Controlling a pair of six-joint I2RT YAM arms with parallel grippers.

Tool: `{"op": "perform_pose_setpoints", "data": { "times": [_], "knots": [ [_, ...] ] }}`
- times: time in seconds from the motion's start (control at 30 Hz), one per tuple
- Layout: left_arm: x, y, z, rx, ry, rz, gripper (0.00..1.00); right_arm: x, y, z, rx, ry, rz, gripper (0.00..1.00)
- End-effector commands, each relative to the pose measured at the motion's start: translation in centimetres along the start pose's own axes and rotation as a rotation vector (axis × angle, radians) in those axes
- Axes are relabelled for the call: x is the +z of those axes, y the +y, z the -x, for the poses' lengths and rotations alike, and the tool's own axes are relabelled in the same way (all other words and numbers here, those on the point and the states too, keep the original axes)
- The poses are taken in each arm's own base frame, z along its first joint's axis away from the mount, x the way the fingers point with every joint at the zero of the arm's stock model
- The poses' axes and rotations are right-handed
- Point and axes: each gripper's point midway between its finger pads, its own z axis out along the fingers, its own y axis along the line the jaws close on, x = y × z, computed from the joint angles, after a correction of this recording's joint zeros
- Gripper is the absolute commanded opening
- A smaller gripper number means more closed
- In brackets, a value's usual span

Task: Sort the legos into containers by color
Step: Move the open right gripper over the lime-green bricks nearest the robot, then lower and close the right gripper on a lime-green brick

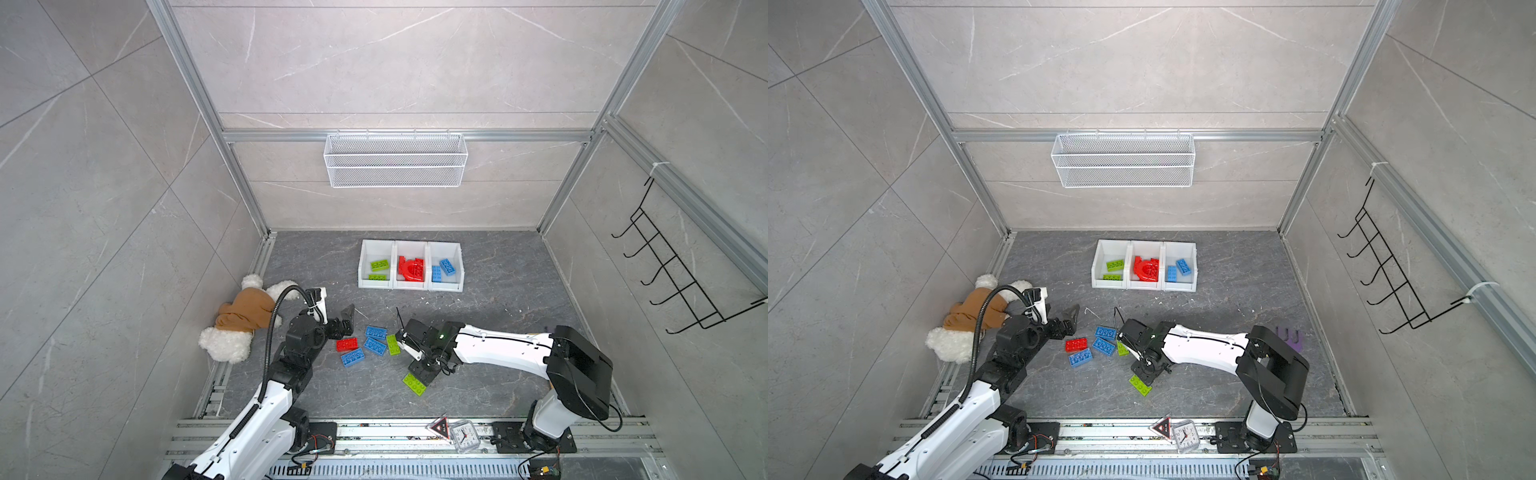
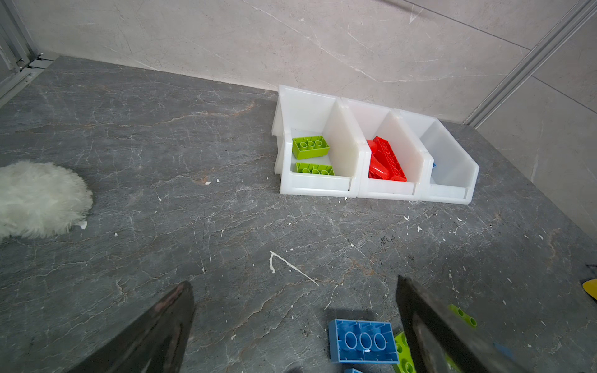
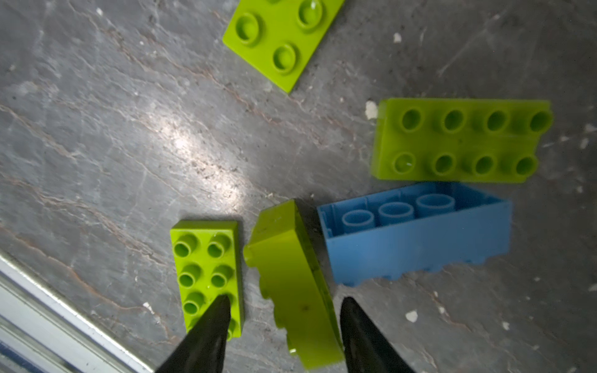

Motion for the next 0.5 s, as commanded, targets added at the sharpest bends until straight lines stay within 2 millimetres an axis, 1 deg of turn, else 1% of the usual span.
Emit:
{"op": "perform_pose_setpoints", "data": {
  "times": [0.0, 0.3, 0.47],
  "knots": [
    [-0.22, -0.43, 1.80, 0.003, -0.058, -0.013, 1.00, 0.53, -0.43, 0.30, -0.006, 0.001, -0.023, 0.54],
    [-0.37, -0.48, 1.96, 0.002, -0.064, -0.016, 1.00, 1.47, -1.05, -0.50, 0.013, 0.028, -0.056, 0.47],
    [-0.39, -0.47, 1.95, 0.002, -0.064, -0.015, 1.00, 0.93, -0.99, -0.26, 0.015, 0.007, -0.052, 0.41]
  ]
}}
